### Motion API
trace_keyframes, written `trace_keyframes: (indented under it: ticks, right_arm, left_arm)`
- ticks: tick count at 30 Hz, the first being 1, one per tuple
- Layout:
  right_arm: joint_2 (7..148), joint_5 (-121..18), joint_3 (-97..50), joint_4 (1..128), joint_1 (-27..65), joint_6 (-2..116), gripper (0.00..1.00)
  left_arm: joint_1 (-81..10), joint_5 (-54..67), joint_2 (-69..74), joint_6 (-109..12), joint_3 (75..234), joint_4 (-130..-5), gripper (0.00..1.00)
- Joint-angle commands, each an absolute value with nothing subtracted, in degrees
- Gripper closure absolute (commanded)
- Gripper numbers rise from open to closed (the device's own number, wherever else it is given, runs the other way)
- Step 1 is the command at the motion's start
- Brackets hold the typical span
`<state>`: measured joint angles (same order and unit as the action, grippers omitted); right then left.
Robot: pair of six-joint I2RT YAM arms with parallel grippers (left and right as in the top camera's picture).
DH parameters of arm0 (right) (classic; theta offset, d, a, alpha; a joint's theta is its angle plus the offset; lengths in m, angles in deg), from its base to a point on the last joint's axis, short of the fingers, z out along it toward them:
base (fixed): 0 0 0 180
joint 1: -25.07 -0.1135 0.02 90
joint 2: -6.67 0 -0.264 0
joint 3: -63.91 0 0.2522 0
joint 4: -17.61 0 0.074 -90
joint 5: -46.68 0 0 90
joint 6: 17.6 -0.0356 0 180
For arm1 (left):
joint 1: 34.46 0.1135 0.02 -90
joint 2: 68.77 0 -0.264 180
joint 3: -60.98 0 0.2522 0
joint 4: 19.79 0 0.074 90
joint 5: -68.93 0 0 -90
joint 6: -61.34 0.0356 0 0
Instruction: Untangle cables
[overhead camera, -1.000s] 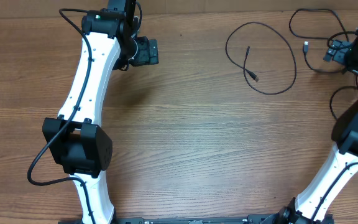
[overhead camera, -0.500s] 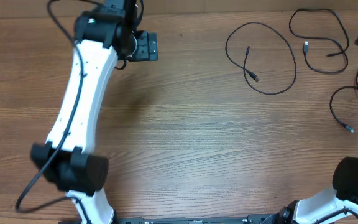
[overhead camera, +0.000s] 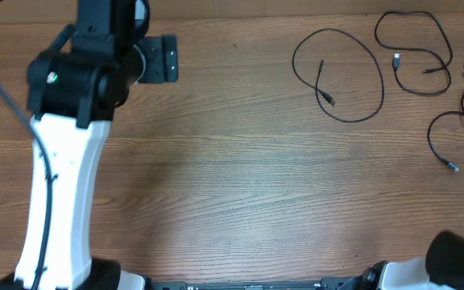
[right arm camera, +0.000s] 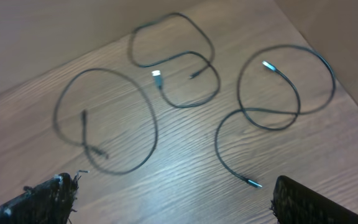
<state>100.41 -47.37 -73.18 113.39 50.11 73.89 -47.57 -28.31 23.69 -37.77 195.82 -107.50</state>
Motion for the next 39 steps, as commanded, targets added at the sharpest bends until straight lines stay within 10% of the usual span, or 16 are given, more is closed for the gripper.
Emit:
trace_keyframes:
  ticks: [1,39]
  right_arm:
    - [97.1,-55.1,-73.7,114.7,50.2,81.3,0.0]
    - [76.5,-67.0,-73.6,117.4,50.2,85.7,0.0]
  left_arm:
    - [-48.2,-31.8,18.8,-34.8,195.9,-108.2,0.11]
    - [-48.8,-48.0,-17.6,-39.8,182.9,-119.9,0.0]
